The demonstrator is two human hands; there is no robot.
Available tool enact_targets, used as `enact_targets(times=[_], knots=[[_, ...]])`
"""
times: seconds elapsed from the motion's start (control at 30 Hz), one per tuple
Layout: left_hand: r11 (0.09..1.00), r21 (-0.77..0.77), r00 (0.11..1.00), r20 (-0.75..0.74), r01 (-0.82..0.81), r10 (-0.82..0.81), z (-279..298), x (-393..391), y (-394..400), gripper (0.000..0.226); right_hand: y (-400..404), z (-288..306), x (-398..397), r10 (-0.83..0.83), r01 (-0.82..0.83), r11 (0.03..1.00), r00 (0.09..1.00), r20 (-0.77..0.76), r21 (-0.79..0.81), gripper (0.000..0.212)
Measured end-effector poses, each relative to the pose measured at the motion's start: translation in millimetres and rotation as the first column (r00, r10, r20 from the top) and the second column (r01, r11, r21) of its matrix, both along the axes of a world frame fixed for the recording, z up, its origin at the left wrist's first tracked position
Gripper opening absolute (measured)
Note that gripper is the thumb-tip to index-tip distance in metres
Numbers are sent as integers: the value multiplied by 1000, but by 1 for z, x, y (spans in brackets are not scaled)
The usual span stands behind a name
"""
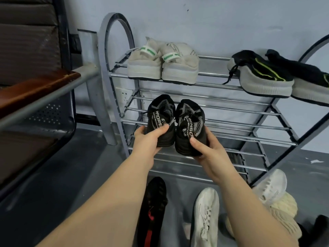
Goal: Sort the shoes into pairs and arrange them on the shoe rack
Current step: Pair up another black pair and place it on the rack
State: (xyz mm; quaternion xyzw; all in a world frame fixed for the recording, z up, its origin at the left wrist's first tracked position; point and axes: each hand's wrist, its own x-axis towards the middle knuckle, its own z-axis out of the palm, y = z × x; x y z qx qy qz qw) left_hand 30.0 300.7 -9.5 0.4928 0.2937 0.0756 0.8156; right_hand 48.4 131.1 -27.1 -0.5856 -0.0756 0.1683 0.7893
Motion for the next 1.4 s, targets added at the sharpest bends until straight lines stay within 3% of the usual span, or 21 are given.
enact_targets(times=[0.13,0.23,0.37,0.43,0.6,0.7,1.03,1.13,1.23,1.4], knots=[[995,68,997,-8,-76,77,-7,1,10,97,19,-8,4,8,0,993,998,64,-120,80],[979,178,995,-17,-94,99,-14,3,16,85,26,-6,7,-16,47,973,991,135,-228,82],[937,321,989,-10,-137,148,-21,11,21,80,35,1,19,-2,186,818,947,321,-544,91],[917,363,984,-2,-164,177,-23,15,21,72,37,4,29,44,211,756,928,370,-619,94],[886,343,947,40,-313,319,-26,28,15,66,36,6,54,123,132,722,942,314,-680,91],[882,303,928,32,-362,370,-24,32,12,61,37,5,63,146,88,722,950,276,-686,78],[833,466,932,-47,-297,359,-19,37,22,58,58,2,76,71,138,694,964,257,-707,78],[817,492,927,-49,-302,372,-20,38,23,58,62,-5,74,45,187,603,963,267,-776,94],[792,551,930,-77,-262,361,-20,36,21,59,65,-4,66,-3,275,541,946,326,-794,81],[684,728,960,-221,44,174,-19,21,20,68,60,-8,35,14,470,375,859,511,-799,76]])
